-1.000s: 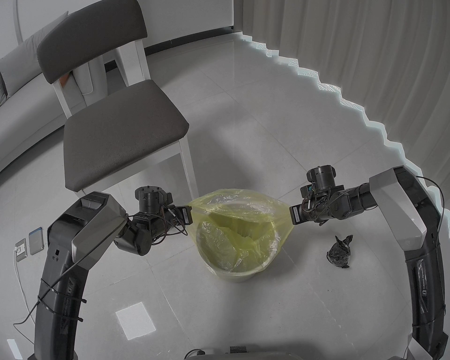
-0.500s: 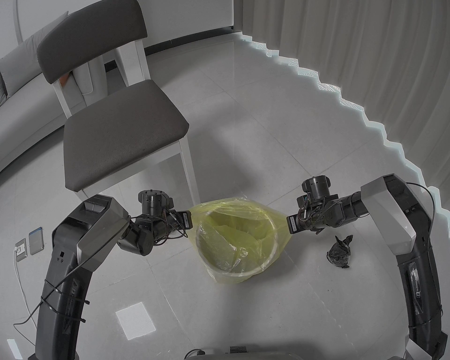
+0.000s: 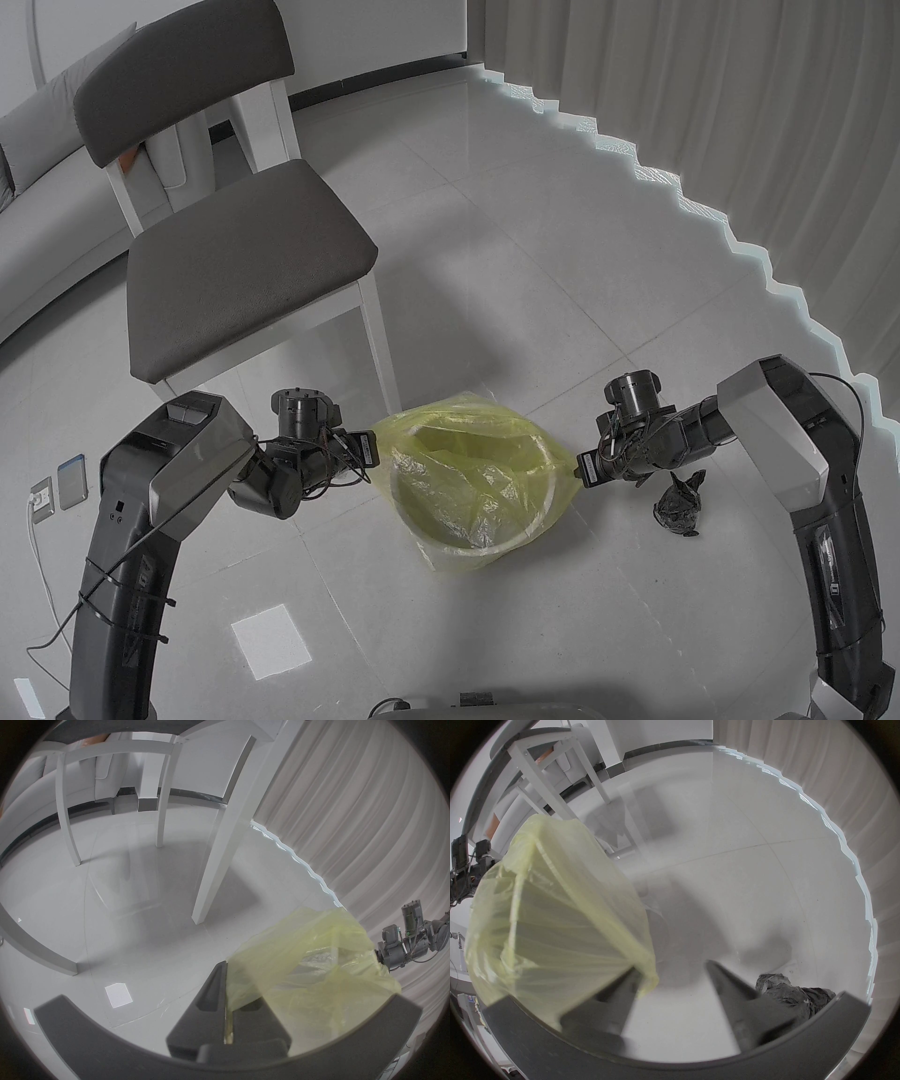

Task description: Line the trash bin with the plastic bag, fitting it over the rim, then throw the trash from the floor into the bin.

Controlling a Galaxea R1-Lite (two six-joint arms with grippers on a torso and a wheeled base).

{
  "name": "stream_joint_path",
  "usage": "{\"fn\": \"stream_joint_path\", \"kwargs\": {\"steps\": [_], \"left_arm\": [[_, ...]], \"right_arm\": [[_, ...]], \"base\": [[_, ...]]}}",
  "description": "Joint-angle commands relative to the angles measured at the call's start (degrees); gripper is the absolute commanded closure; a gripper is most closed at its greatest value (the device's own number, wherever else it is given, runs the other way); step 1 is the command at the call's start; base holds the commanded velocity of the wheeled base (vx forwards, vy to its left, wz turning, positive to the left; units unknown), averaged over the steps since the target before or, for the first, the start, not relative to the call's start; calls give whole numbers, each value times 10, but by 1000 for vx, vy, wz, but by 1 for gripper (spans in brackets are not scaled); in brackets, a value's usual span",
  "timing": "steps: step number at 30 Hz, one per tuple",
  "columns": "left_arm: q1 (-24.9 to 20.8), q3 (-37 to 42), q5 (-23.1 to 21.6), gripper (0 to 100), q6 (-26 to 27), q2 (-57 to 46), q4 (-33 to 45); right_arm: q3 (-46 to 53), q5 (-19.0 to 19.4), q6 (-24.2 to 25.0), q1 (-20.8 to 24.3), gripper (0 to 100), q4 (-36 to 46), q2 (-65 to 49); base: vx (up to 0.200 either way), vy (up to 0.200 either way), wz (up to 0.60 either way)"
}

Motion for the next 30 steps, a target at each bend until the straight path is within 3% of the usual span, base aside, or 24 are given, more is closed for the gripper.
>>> {"fn": "stream_joint_path", "kwargs": {"steps": [1,15,16,30], "left_arm": [[4,24,-1,100,0,-26,-7],[6,84,-3,100,-5,-51,-36],[6,84,-3,0,-5,-51,-36],[27,159,-1,0,-3,-66,-100]], "right_arm": [[22,1,1,0,0,-1,-33],[108,0,0,14,0,-3,-181],[108,0,0,15,0,-3,-181],[190,-15,0,132,0,-41,-226]], "base": [[0,0,0],[0,0,0],[0,0,0],[0,0,0]]}}
